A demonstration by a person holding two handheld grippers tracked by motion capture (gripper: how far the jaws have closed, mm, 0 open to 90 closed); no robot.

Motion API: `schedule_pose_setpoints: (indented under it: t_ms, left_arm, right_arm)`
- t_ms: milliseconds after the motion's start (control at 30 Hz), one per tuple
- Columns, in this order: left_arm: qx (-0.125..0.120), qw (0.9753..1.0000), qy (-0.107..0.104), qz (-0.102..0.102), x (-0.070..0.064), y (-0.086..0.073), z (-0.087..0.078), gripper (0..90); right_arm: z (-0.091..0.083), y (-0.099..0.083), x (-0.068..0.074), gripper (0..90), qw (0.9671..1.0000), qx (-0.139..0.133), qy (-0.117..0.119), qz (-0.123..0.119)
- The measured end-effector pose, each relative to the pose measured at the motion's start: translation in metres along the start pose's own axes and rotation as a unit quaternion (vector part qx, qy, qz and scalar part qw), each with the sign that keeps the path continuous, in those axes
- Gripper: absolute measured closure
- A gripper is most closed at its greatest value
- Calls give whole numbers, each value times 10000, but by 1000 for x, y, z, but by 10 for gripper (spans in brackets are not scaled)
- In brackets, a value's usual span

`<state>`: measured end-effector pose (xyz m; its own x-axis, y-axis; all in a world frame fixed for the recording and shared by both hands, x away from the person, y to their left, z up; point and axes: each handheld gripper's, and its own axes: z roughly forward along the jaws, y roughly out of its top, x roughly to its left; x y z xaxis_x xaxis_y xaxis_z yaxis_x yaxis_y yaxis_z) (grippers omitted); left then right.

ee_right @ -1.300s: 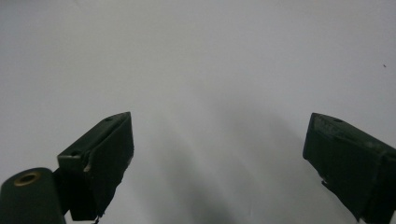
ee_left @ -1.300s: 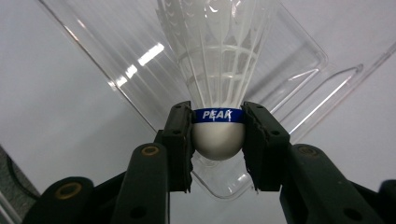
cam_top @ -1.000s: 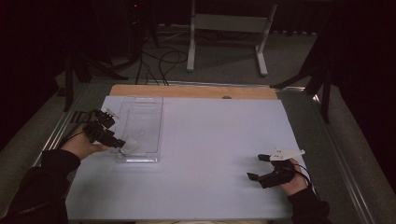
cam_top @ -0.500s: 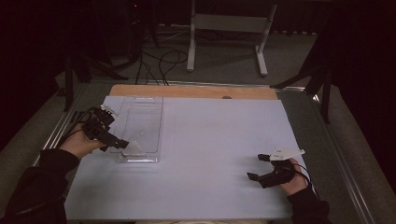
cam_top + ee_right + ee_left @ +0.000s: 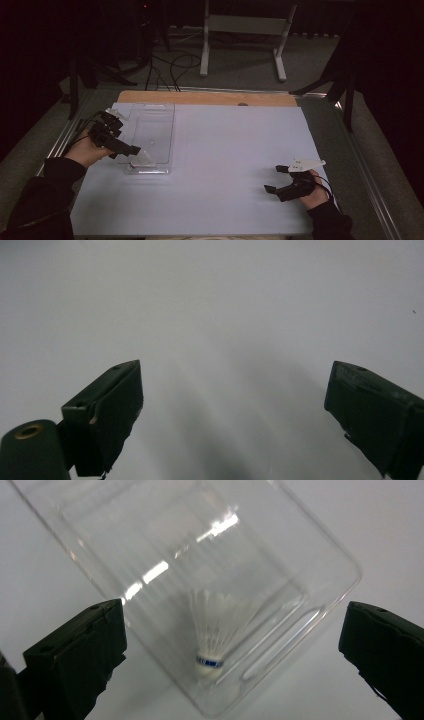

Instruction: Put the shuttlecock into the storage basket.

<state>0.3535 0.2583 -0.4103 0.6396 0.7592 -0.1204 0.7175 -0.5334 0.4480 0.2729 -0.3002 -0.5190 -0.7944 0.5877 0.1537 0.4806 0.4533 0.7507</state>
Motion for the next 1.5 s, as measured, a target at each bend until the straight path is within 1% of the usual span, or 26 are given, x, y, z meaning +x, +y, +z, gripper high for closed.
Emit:
schedule_pose_setpoints:
  t_ms: [100, 133, 167, 200, 233, 300, 400, 433, 467, 533, 600, 700, 767, 800, 833, 867, 967, 1033, 1067, 1133, 1167, 1233, 1267, 1367, 1500]
  left_arm:
    - [-95, 9999, -34, 97, -4, 5, 0, 0]
    - [-131, 9998, -86, 133, -6, 7, 0, 0]
    - [-131, 9998, -86, 133, -6, 7, 0, 0]
    - [-189, 9996, -58, 189, -9, 10, 1, 0]
    - [-214, 9995, -119, 214, -11, 13, 1, 0]
    - [-305, 9991, -168, 251, -15, 17, 2, 0]
    - [-518, 9979, -233, 324, -23, 25, 3, 0]
    - [-549, 9976, -240, 360, -24, 27, 4, 0]
    - [-591, 9970, -241, 438, -28, 30, 4, 0]
    - [-586, 9963, -342, 534, -32, 34, 6, 0]
    - [-716, 9948, -359, 623, -37, 38, 7, 0]
    - [-745, 9936, -413, 745, -45, 44, 11, 0]
    - [-753, 9934, -407, 763, -48, 45, 12, 0]
    - [-806, 9916, -400, 927, -55, 49, 15, 0]
    - [-806, 9916, -400, 927, -55, 49, 15, 0]
    - [-845, 9901, -431, 1035, -58, 50, 17, 0]
    - [-967, 9880, -479, 1108, -64, 51, 20, 0]
    - [-1024, 9859, -496, 1229, -68, 52, 23, 0]
    - [-1002, 9857, -490, 1260, -71, 53, 25, 0]
    - [-1013, 9841, -551, 1349, -77, 54, 28, 0]
    - [-1026, 9834, -531, 1402, -80, 55, 29, 0]
    - [-1014, 9814, -594, 1517, -86, 56, 32, 0]
    - [-1022, 9807, -586, 1562, -88, 57, 33, 0]
    - [-1007, 9785, -691, 1660, -96, 59, 39, 0]
    - [-896, 9759, -748, 1843, -107, 60, 48, 0]
  right_arm:
    - [0, 0, 0, 90, 10000, 2, -5, -10]
    - [0, 0, 0, 90, 10000, -9, -3, -3]
    - [0, 0, 0, 90, 10000, -9, -3, -3]
    - [0, 0, 0, 90, 10000, -15, -1, 15]
    - [0, 0, 0, 90, 10000, -11, -3, 1]
    - [0, 0, 0, 90, 10000, -23, 5, -1]
    - [-1, 0, 0, 90, 10000, -30, -2, 3]
    - [0, 0, 0, 90, 10000, -26, -5, -1]
    - [0, 0, 0, 90, 10000, -32, 8, 19]
    - [0, 0, 0, 90, 10000, -12, 9, 9]
    - [1, 0, 0, 90, 10000, -20, 22, 0]
    - [0, 0, 0, 90, 10000, -29, 14, -7]
    - [0, 0, 0, 90, 10000, -36, 20, 2]
    - [0, 0, 0, 90, 10000, -44, 16, 3]
    - [0, 0, 0, 90, 10000, -44, 16, 3]
    - [0, 0, 0, 90, 10000, -33, 7, -6]
    - [0, 0, 0, 90, 10000, -32, 1, -10]
    - [0, 0, 0, 90, 10000, -39, 1, -19]
    - [0, 0, 0, 90, 10000, -40, -2, -21]
    - [0, 0, 0, 90, 10000, -43, 14, -11]
    - [0, 0, 0, 90, 10000, -42, 6, -6]
    - [0, 0, 1, 90, 10000, -25, -5, -22]
    - [0, 0, 1, 90, 10000, -31, -5, -22]
    - [0, 0, 1, 90, 10000, -20, -4, -33]
    - [1, 0, 1, 90, 10000, 25, -38, -54]
